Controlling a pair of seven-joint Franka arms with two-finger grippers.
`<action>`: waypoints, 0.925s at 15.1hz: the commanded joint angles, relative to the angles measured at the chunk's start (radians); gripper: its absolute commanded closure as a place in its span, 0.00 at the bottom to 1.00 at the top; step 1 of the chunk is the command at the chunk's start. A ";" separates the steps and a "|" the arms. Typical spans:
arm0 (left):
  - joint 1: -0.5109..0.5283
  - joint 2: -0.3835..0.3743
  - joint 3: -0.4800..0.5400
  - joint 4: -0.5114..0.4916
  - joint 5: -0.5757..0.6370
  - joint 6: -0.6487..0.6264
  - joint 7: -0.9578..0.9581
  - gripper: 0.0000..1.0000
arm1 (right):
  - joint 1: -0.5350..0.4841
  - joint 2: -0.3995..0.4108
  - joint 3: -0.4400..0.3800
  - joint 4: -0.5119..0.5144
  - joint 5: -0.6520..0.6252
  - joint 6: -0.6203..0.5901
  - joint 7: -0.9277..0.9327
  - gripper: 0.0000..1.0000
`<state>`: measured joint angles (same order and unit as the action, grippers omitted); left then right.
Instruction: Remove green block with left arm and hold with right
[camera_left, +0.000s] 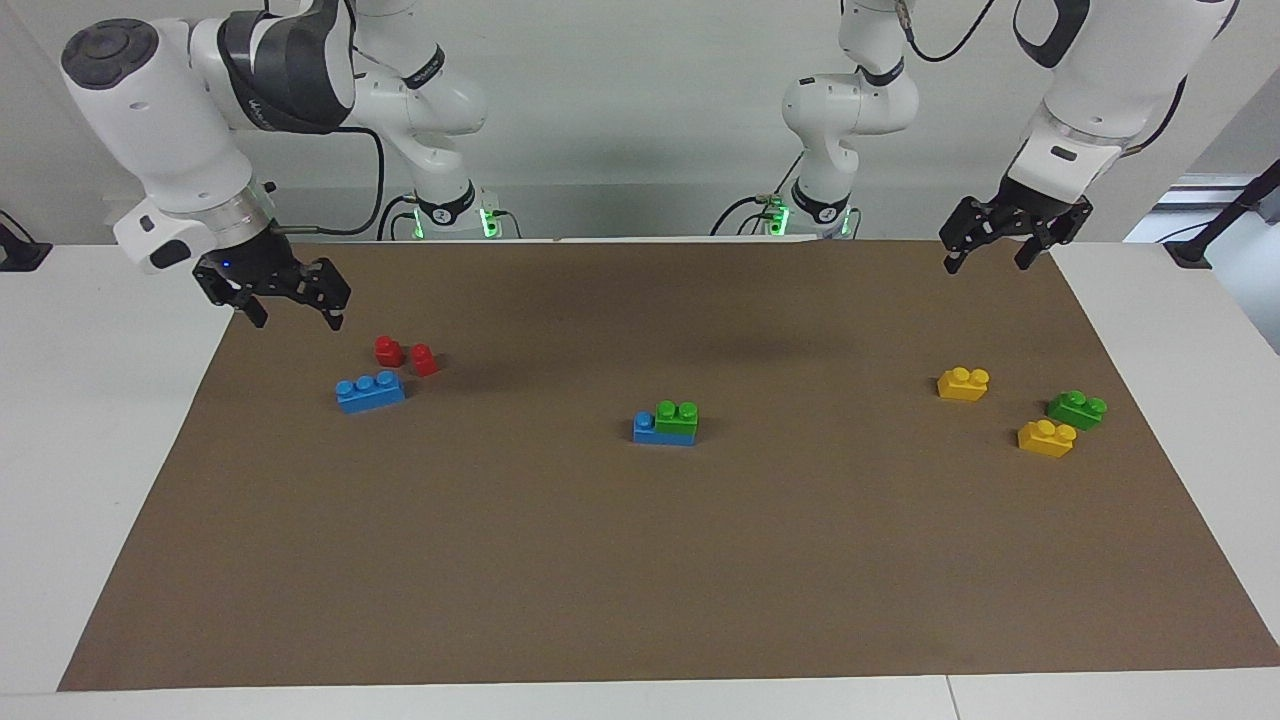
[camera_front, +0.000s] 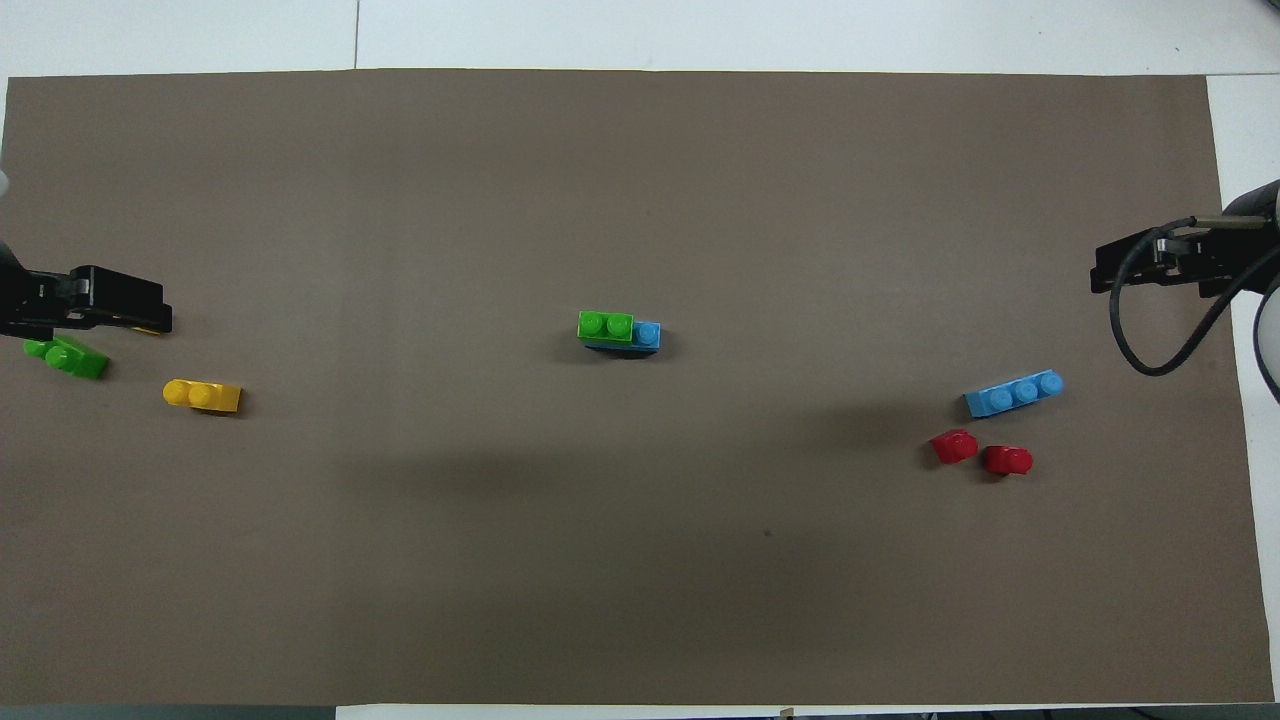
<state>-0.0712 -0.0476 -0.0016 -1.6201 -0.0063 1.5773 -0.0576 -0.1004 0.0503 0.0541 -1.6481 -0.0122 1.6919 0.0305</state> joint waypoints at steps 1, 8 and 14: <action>-0.005 -0.023 0.006 -0.030 -0.012 0.003 0.004 0.00 | -0.013 -0.001 0.007 -0.009 -0.009 0.009 -0.012 0.00; -0.010 -0.063 0.006 -0.110 -0.014 -0.013 -0.063 0.00 | 0.022 0.002 0.009 -0.056 -0.006 0.106 0.130 0.00; -0.108 -0.077 0.005 -0.133 -0.027 0.001 -0.414 0.00 | 0.053 0.031 0.015 -0.084 0.053 0.175 0.455 0.05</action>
<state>-0.1314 -0.0893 -0.0061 -1.7153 -0.0221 1.5637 -0.3527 -0.0423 0.0756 0.0619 -1.7190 0.0033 1.8338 0.3789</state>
